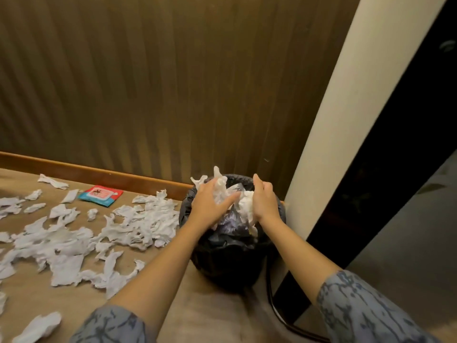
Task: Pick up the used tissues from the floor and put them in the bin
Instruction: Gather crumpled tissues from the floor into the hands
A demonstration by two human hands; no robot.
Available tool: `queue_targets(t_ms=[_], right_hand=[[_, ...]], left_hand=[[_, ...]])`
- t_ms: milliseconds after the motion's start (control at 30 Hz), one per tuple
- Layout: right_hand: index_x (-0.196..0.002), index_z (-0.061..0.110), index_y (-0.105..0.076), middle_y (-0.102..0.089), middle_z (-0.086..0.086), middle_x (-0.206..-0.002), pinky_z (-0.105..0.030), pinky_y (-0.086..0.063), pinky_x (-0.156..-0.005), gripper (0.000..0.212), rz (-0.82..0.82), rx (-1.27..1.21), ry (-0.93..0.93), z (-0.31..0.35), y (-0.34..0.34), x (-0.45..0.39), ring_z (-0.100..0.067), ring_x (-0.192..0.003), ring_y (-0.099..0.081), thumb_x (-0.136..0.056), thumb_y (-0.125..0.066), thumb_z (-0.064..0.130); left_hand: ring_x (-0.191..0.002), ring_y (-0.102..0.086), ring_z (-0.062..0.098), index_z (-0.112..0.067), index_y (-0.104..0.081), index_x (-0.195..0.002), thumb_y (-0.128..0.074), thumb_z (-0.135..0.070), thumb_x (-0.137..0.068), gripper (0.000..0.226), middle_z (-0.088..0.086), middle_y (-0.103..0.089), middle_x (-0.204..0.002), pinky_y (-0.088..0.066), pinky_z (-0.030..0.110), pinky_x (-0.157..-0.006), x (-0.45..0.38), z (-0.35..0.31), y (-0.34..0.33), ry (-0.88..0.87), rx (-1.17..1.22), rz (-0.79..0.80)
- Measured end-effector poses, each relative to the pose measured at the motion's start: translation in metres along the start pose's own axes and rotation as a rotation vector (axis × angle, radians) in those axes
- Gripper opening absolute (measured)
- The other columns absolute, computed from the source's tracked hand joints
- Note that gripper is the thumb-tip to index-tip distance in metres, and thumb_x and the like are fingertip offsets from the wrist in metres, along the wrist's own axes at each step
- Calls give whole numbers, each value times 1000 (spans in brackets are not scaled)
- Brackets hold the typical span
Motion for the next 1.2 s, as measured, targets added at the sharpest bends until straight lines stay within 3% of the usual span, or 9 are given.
queue_targets(t_ms=[100, 267, 367, 500, 567, 667, 767, 933, 1200], right_hand=[[-134, 15, -40, -49, -7, -135, -41, -43, -102, 56, -40, 68, -23, -11, 0, 7, -24, -121, -49, -94, -49, 53], [-120, 20, -51, -55, -5, -126, -40, -50, -96, 31, -137, 100, 131, -1, -15, 31, -22, -113, -53, -94, -61, 32], [-108, 24, -55, -59, 1, -114, -33, -51, -90, 14, -50, 118, 295, 21, -48, 48, -16, -106, -55, -94, -59, 24], [-102, 19, -61, -64, 4, -95, -12, -48, -71, 7, 173, 179, 549, 60, -113, 89, -6, -86, -60, -95, -59, 18], [-98, 17, -64, -65, 4, -90, -16, -51, -67, 6, 286, 234, 668, 72, -154, 112, -7, -81, -61, -94, -59, 17], [-95, 17, -66, -66, 6, -88, -26, -53, -69, 6, 404, 324, 812, 80, -216, 149, -8, -80, -59, -92, -61, 18], [-96, 16, -67, -65, 10, -90, -9, -39, -69, 7, 474, 347, 892, 80, -270, 190, -3, -80, -54, -91, -61, 17], [-91, 19, -65, -65, 3, -89, -27, -44, -74, 6, 650, 464, 998, 54, -348, 242, -8, -83, -50, -91, -59, 22], [-94, 18, -66, -63, -1, -94, -40, -45, -84, 12, 926, 569, 1087, -20, -452, 353, -22, -100, -51, -91, -59, 28]], left_hand=[[-142, -29, 19, -18, -26, -150, -51, -58, -89, 77, 1, -29, -156, -28, 38, -115, 7, 5, 6, 49, 60, 181], [-109, -61, 14, -19, -61, -125, -57, -32, -94, 34, -1, -65, -122, -50, 27, -90, 16, 6, 43, -30, -58, 252], [-96, -65, 9, -19, -68, -114, -63, -24, -90, 24, -3, -70, -107, -54, 25, -84, 24, 14, 75, -55, -98, 202], [-88, -63, 4, -20, -68, -109, -66, -26, -89, 21, -8, -69, -100, -50, 14, -72, 40, 35, 128, -39, -177, 119], [-85, -61, 3, -20, -68, -110, -64, -30, -89, 23, -11, -66, -96, -46, 12, -67, 53, 52, 158, -6, -234, 64], [-85, -63, 7, -21, -67, -109, -62, -29, -90, 21, -8, -69, -95, -55, 26, -75, 79, 84, 208, 24, -312, -46], [-89, -64, 12, -22, -66, -111, -62, -22, -90, 21, -3, -70, -102, -55, 32, -82, 112, 129, 255, 94, -433, -128], [-90, -63, 12, -22, -67, -110, -60, -17, -91, 21, -3, -67, -106, -52, 31, -82, 186, 208, 323, 223, -464, -224], [-96, -62, 12, -21, -67, -112, -64, -23, -88, 24, -4, -67, -108, -50, 28, -83, 318, 324, 371, 416, -367, -236]])
Point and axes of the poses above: each hand's wrist, its own x-axis away from the middle knuckle, its own y-axis out of the back of the hand, z = x × y, the point moved 7 cm from there along -x, towards the middle knuckle
